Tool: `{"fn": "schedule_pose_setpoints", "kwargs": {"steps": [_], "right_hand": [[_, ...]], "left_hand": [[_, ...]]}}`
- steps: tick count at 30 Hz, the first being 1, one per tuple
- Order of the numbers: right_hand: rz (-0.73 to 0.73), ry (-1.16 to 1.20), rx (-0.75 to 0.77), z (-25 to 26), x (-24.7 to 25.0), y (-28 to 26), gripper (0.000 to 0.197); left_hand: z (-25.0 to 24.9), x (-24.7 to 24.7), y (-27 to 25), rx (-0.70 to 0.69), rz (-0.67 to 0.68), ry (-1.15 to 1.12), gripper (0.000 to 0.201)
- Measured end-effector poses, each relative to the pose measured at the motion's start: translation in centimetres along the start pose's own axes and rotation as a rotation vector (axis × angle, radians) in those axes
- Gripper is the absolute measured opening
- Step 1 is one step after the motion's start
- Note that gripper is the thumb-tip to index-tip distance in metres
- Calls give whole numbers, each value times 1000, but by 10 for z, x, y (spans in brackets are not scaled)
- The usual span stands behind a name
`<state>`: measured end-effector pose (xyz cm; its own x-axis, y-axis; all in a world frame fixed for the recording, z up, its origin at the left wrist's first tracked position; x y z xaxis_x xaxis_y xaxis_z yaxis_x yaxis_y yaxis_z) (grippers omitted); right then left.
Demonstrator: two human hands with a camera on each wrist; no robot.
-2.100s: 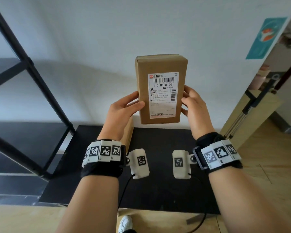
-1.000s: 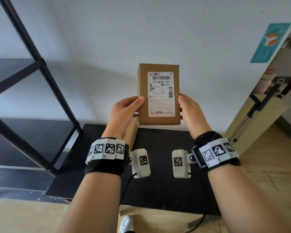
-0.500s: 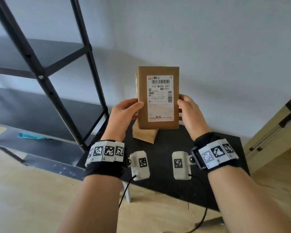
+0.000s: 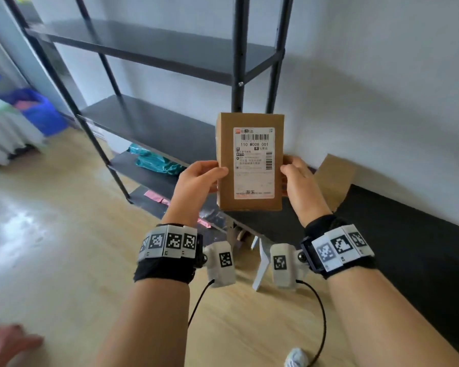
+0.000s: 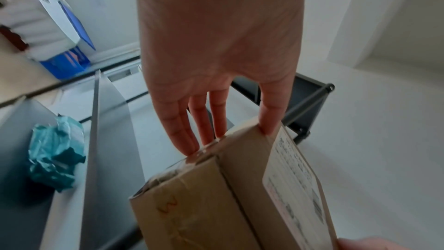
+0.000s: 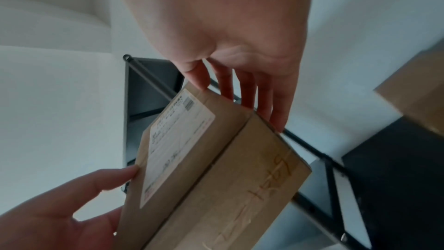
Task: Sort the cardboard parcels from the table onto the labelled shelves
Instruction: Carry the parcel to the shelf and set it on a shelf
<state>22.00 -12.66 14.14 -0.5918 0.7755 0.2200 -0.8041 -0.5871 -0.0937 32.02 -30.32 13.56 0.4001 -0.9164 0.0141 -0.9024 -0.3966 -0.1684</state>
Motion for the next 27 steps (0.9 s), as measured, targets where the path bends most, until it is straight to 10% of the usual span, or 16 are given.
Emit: {"fn": "schedule_pose_setpoints", "kwargs": {"steps": [14, 27], "right_hand": [[256, -17, 55, 35, -170, 11, 29], [479, 39, 69, 56, -240, 92, 29]], "left_hand": [[19, 155, -83, 0, -260, -81, 25], [20, 223, -54, 8, -489, -101, 31]]}}
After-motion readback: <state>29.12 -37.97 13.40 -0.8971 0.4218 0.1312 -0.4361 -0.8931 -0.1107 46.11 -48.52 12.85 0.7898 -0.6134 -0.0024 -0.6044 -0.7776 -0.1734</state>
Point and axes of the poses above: each hand's wrist, its own y-axis towards the middle knuckle, its own x-axis out of the back of the hand, z = x × y, the point moved 4 cm from there along y, towards the middle knuckle, and after that the axes turned 13 degrees about z, right-handed, at the moved point
